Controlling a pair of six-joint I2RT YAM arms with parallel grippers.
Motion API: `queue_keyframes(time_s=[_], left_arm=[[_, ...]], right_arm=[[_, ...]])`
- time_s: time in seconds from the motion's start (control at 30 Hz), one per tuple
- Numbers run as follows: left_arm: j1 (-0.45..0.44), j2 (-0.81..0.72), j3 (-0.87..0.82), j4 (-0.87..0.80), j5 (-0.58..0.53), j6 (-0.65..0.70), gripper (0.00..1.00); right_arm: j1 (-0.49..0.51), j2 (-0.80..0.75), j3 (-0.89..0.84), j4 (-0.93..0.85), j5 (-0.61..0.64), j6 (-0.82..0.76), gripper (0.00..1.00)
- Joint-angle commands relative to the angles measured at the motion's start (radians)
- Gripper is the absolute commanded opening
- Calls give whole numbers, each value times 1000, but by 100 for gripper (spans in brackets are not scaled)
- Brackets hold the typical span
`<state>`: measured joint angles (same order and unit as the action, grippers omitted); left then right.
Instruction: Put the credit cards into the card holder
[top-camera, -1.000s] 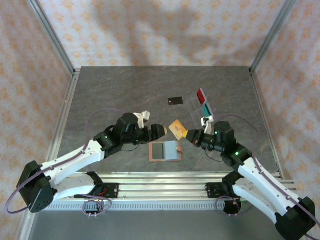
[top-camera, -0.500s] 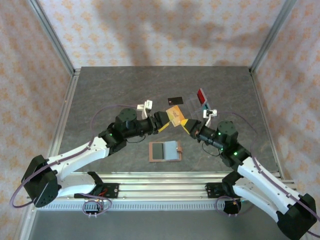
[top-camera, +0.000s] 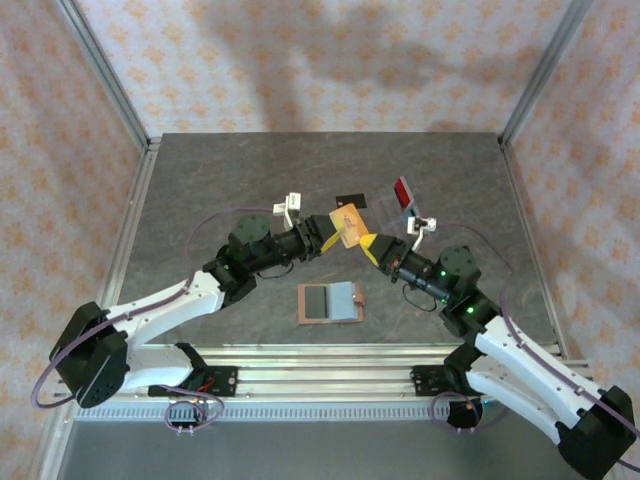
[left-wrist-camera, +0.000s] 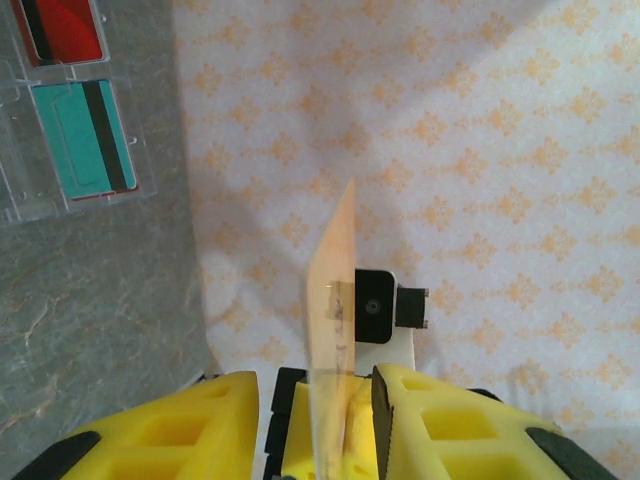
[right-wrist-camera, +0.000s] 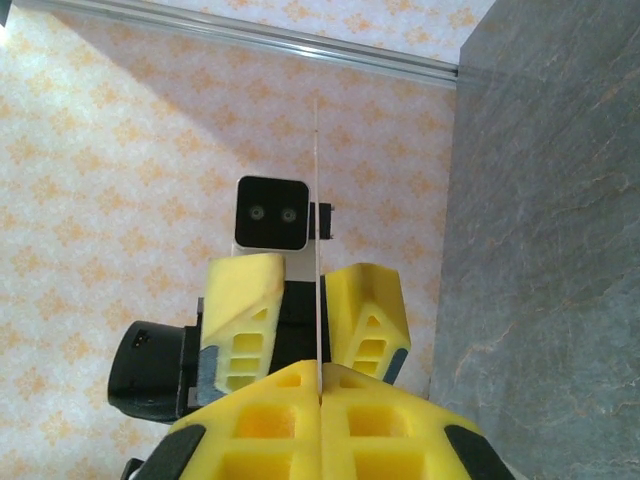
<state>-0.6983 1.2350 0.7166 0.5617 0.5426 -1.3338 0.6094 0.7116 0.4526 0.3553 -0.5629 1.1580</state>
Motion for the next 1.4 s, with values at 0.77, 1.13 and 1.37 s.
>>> queue_keyframes(time_s=[0.77,1.13,1.37], left_arm=[[55,-59,-58,-59,52,51,0],[67,-134,-24,-970,64,567,0],[63,40,-52,-822,90,625,0]], right_arm=[[22,-27,14,-175,-4,-85,65],[21,161,118,-678,-25,-473,58],[22,354,122,-589,-87,-545,58]])
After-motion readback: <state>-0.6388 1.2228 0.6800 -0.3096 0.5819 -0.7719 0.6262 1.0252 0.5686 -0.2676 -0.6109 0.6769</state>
